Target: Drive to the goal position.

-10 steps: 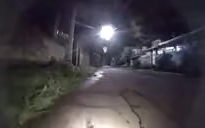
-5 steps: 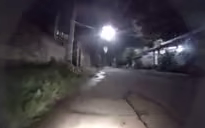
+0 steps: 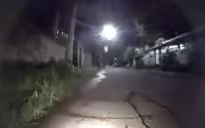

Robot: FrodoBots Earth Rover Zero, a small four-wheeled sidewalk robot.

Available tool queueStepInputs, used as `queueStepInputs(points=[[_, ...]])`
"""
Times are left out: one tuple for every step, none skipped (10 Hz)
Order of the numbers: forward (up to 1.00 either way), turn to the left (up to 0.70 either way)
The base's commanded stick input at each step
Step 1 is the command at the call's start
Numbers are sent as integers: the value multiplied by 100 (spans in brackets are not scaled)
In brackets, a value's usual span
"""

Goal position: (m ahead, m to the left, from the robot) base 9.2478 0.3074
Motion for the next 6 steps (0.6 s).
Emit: queueStepInputs(points=[[50, 0], [50, 0], [50, 0], [50, 0], [50, 0], [50, 0]])
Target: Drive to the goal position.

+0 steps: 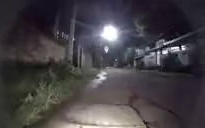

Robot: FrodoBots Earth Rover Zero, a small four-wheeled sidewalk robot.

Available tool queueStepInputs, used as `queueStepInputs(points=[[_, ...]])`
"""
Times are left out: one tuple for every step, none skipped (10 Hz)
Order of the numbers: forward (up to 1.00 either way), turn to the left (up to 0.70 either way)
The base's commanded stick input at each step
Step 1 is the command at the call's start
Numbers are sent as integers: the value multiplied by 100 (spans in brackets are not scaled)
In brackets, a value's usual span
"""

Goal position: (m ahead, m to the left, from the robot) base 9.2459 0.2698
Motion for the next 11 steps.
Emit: queueStepInputs(points=[[50, 0], [50, 0], [50, 0], [50, 0], [50, 0], [50, 0], [50, 0], [50, 0], [50, 0], [50, -17], [50, -50]])
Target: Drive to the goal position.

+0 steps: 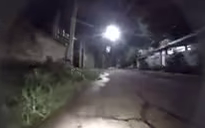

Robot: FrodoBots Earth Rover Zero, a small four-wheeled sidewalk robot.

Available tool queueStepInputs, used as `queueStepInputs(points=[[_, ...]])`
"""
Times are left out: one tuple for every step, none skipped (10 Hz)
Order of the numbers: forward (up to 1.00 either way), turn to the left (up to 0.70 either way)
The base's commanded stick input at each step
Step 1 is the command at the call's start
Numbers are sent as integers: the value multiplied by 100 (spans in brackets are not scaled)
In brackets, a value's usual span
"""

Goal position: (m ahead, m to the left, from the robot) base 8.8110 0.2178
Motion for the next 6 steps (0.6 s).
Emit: queueStepInputs(points=[[50, -50], [50, -50], [50, -45], [50, -39], [50, -33], [50, -45]])
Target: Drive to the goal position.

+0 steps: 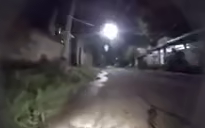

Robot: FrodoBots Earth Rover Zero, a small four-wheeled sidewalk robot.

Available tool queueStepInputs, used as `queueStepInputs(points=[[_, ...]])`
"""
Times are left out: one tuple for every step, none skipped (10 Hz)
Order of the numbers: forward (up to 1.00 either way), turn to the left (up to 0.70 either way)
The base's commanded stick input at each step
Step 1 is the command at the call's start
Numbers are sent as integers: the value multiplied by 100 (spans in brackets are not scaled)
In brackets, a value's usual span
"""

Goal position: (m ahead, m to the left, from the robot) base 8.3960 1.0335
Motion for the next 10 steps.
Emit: queueStepInputs(points=[[50, -50], [50, -50], [50, -50], [50, -22], [50, 0], [50, 0], [50, 0], [50, 0], [50, 0], [50, 0]])
